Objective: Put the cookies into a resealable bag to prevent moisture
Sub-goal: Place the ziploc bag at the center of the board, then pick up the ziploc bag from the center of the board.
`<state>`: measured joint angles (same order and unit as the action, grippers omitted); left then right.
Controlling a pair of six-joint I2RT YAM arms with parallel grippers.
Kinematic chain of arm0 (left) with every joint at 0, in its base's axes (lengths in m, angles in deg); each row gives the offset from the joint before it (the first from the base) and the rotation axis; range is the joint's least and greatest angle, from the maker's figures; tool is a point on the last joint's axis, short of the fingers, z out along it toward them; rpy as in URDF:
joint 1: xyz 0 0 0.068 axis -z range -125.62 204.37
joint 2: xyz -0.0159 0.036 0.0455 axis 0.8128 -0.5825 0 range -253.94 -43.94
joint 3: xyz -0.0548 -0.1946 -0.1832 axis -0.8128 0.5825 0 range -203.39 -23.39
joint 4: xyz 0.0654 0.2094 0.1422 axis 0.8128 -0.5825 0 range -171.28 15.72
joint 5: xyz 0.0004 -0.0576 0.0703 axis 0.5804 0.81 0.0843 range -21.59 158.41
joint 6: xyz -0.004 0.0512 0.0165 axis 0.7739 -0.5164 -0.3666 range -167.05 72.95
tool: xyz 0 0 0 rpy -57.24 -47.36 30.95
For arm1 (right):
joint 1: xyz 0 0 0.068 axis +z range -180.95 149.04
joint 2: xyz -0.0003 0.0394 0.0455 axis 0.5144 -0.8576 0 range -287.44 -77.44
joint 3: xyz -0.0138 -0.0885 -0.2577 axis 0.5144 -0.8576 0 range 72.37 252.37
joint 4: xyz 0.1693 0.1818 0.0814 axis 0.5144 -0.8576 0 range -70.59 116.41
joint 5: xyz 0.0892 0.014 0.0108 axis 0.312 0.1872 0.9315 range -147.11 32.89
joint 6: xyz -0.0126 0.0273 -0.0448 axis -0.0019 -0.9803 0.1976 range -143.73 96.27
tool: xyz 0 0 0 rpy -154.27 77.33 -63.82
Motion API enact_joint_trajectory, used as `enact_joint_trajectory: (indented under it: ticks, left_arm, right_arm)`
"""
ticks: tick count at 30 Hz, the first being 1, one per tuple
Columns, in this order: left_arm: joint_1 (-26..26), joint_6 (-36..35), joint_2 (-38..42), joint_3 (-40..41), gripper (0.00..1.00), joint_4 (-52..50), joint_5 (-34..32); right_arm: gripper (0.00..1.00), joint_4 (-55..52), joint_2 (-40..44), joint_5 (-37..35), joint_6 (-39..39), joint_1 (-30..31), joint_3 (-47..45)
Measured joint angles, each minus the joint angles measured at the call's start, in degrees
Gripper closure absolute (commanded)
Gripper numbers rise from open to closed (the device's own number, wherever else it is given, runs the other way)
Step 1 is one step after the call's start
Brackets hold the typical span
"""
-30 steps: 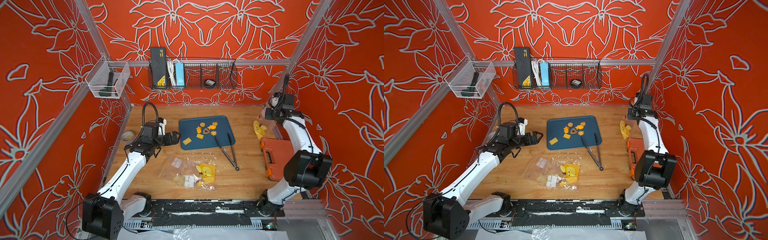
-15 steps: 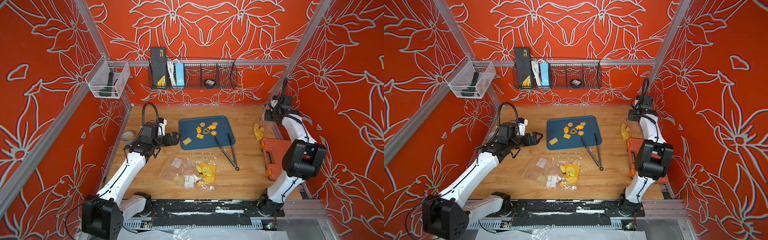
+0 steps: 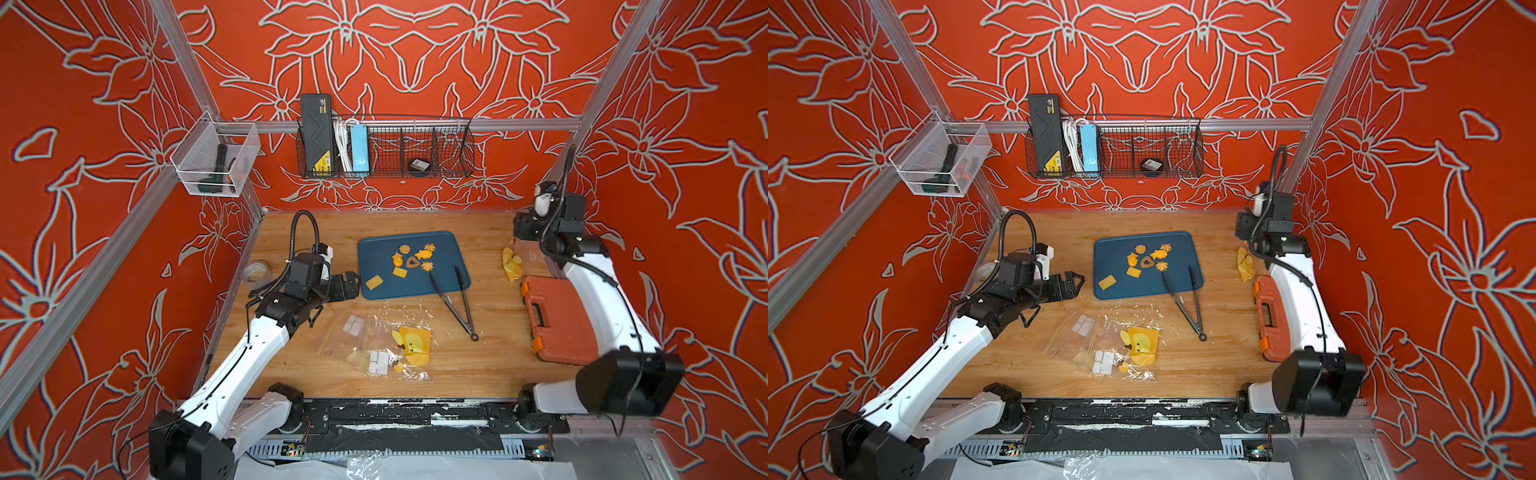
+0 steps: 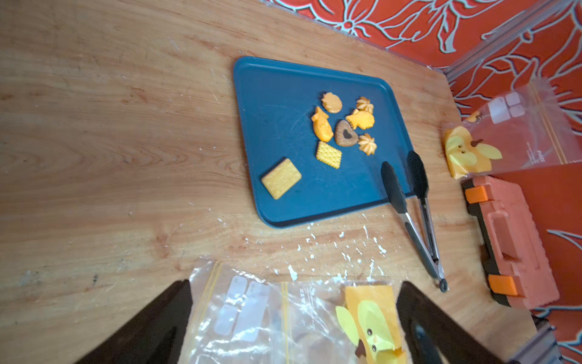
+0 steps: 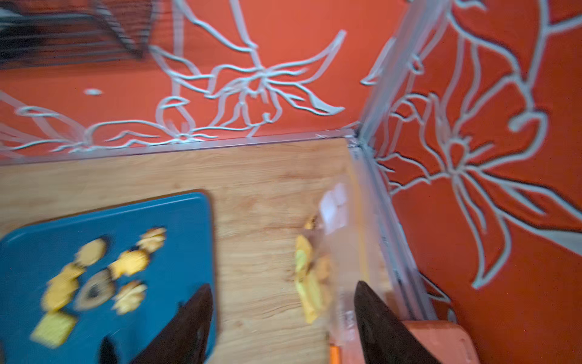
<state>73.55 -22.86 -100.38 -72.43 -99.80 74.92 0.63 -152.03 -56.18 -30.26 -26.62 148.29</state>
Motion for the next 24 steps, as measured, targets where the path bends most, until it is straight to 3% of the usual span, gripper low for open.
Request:
enact_joint_trajectory:
  ticks: [6,15,20,24]
  left_arm:
    - [7.39,4.9,3.98,3.72,0.07,-3.34,-5.62]
    - [11.54,11.41,1.79,7.37,0.26,-9.68,-8.72]
    - [11.96,14.47,-0.59,7.69,0.31,-10.91,-9.01]
    - [11.96,16.35,-2.71,8.35,0.39,-10.99,-9.07]
  right_arm:
    - [0.35,0.2,12.94,1.79,-6.32,16.59,-18.62]
    - [0.44,-1.77,18.8,2.69,-22.14,46.95,-39.67]
    - [0.3,-0.55,18.53,0.42,-23.04,59.6,-44.09]
    - [0.22,1.95,15.32,-1.03,-22.25,64.39,-44.17]
